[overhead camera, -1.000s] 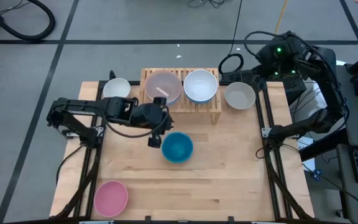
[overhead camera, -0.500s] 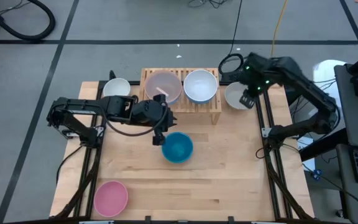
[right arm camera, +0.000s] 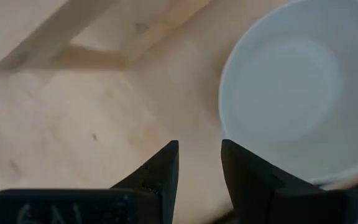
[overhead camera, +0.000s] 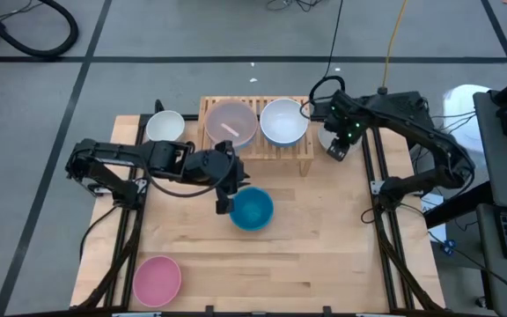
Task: Place and stack bowls onto a shelf
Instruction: Stack the gray bowl on top of the orange bowl on the shelf
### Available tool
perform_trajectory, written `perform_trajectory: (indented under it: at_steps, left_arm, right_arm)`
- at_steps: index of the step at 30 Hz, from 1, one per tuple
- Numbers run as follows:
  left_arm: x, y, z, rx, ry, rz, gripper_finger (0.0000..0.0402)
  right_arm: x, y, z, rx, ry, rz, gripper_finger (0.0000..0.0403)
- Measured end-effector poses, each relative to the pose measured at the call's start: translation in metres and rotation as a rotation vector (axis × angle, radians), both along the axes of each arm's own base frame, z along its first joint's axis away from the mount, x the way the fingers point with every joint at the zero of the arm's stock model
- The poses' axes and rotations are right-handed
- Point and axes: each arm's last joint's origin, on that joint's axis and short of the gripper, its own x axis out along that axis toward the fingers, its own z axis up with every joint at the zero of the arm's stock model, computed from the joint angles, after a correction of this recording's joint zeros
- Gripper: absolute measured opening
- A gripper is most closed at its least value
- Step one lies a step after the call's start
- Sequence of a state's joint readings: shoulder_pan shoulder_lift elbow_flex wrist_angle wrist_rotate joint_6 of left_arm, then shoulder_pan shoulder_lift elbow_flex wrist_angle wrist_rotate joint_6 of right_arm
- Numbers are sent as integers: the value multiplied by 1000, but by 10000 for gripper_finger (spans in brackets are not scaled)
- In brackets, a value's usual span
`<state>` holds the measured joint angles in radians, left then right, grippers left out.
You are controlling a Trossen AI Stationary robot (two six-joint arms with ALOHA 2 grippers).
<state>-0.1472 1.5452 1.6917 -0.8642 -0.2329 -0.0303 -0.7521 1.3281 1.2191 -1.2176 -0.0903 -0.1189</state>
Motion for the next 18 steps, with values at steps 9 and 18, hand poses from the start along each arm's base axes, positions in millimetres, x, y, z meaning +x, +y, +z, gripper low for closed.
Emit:
perform_trajectory:
  at_steps: [9,18]
  left_arm:
    - [-1,-6,0,-26,-4,2,83]
    - [-1,-8,0,-48,-8,15,83]
  right_arm:
    - [-9,-26,-24,41,24,-28,116]
    - [-10,-41,-39,99,27,57,116]
